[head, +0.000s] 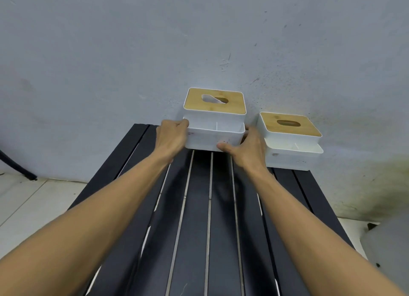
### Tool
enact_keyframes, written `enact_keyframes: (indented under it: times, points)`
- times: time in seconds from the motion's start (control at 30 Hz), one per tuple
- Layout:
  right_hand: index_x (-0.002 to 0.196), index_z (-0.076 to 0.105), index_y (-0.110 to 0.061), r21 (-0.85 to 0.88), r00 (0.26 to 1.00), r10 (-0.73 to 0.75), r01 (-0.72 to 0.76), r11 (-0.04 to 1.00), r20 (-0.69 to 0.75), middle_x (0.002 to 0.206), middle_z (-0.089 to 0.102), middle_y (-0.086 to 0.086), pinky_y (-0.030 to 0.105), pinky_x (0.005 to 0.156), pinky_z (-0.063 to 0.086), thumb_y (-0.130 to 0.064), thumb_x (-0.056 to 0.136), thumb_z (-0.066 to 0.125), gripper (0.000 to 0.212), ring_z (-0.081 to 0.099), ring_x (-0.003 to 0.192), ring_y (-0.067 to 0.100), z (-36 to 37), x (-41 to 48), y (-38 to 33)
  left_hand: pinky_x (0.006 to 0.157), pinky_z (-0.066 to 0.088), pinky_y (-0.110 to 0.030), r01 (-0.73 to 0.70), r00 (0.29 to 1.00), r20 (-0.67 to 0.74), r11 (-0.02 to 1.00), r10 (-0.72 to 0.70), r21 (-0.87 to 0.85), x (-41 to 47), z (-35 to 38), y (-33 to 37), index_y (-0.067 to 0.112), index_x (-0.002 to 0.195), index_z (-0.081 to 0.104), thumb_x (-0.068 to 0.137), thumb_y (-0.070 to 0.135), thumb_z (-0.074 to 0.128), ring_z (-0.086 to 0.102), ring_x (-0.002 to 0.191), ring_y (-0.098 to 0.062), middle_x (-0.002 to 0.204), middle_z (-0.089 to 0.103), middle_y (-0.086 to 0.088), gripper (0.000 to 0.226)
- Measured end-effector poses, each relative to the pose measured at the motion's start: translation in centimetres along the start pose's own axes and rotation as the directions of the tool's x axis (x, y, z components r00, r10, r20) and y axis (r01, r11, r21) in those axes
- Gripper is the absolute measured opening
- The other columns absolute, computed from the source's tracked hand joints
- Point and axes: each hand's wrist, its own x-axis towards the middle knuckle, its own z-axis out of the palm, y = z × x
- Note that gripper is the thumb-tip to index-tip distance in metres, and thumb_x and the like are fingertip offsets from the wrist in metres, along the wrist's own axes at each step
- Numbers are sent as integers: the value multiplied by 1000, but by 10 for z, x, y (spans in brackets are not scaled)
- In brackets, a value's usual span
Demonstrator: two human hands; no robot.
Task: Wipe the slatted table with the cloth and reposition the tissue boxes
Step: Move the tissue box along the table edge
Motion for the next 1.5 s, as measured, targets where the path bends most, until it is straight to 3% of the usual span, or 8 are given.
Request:
enact_keyframes:
  times: [0.27,0.47,0.63,0.77,0.93,1.13,1.43,1.5]
  points:
    - [139,42,-12,108,970,-15,-11,994,242,124,55,0,28,89,45,-26,71,91,85,52,110,16,33,11,-35,72,60,-55,92,996,-20,995,-91,43,15,-57,5,8,75,61,82,32,50,72,74,-40,77,60,-9,27]
    - [137,44,-13,35,941,4,-17,999,338,122,57,-1,27,86,45,-31,69,91,84,55,110,17,63,14,-32,78,59,-44,236,971,45,972,-234,-26,22,-74,-27,3,100,64,83,30,50,74,76,-35,85,62,-8,35]
    - [138,44,-14,-18,938,21,-16,1000,346,132,58,2,31,95,47,-33,68,91,86,57,119,22,69,16,-29,68,58,-35,267,963,42,963,-266,-24,21,-70,-32,9,95,60,90,24,48,74,83,-35,78,58,-4,19]
    - [138,41,-14,-21,934,39,-33,999,355,135,56,2,27,91,42,-30,72,90,84,54,123,22,73,14,-25,79,58,-43,281,959,39,959,-280,-32,24,-67,-37,12,83,56,91,25,48,73,85,-34,83,62,-3,18]
    - [138,41,-14,-12,933,63,-62,998,354,135,55,4,24,90,39,-27,73,89,82,53,124,23,78,11,-20,70,58,-38,276,961,36,961,-275,-23,28,-67,-46,9,97,64,87,28,49,73,89,-30,105,71,-11,26]
    - [139,40,-14,-16,935,62,-60,998,350,137,54,5,26,93,38,-26,75,88,80,50,127,23,79,14,-20,76,57,-38,275,961,46,960,-273,-55,35,-61,-50,15,82,59,91,27,49,69,89,-28,95,64,-8,18]
    - [140,40,-14,-23,934,63,-59,998,351,139,52,5,27,97,38,-28,73,89,84,49,129,24,84,17,-21,67,54,-24,250,963,123,965,-239,-83,40,-66,-57,7,106,65,98,33,48,69,89,-22,100,69,-9,32]
    - [139,40,-14,-22,935,64,-60,998,349,139,52,5,27,95,39,-28,74,89,83,49,128,24,84,16,-21,71,55,-24,252,963,122,963,-240,-94,40,-67,-60,8,99,64,99,37,48,69,89,-19,95,69,-6,33]
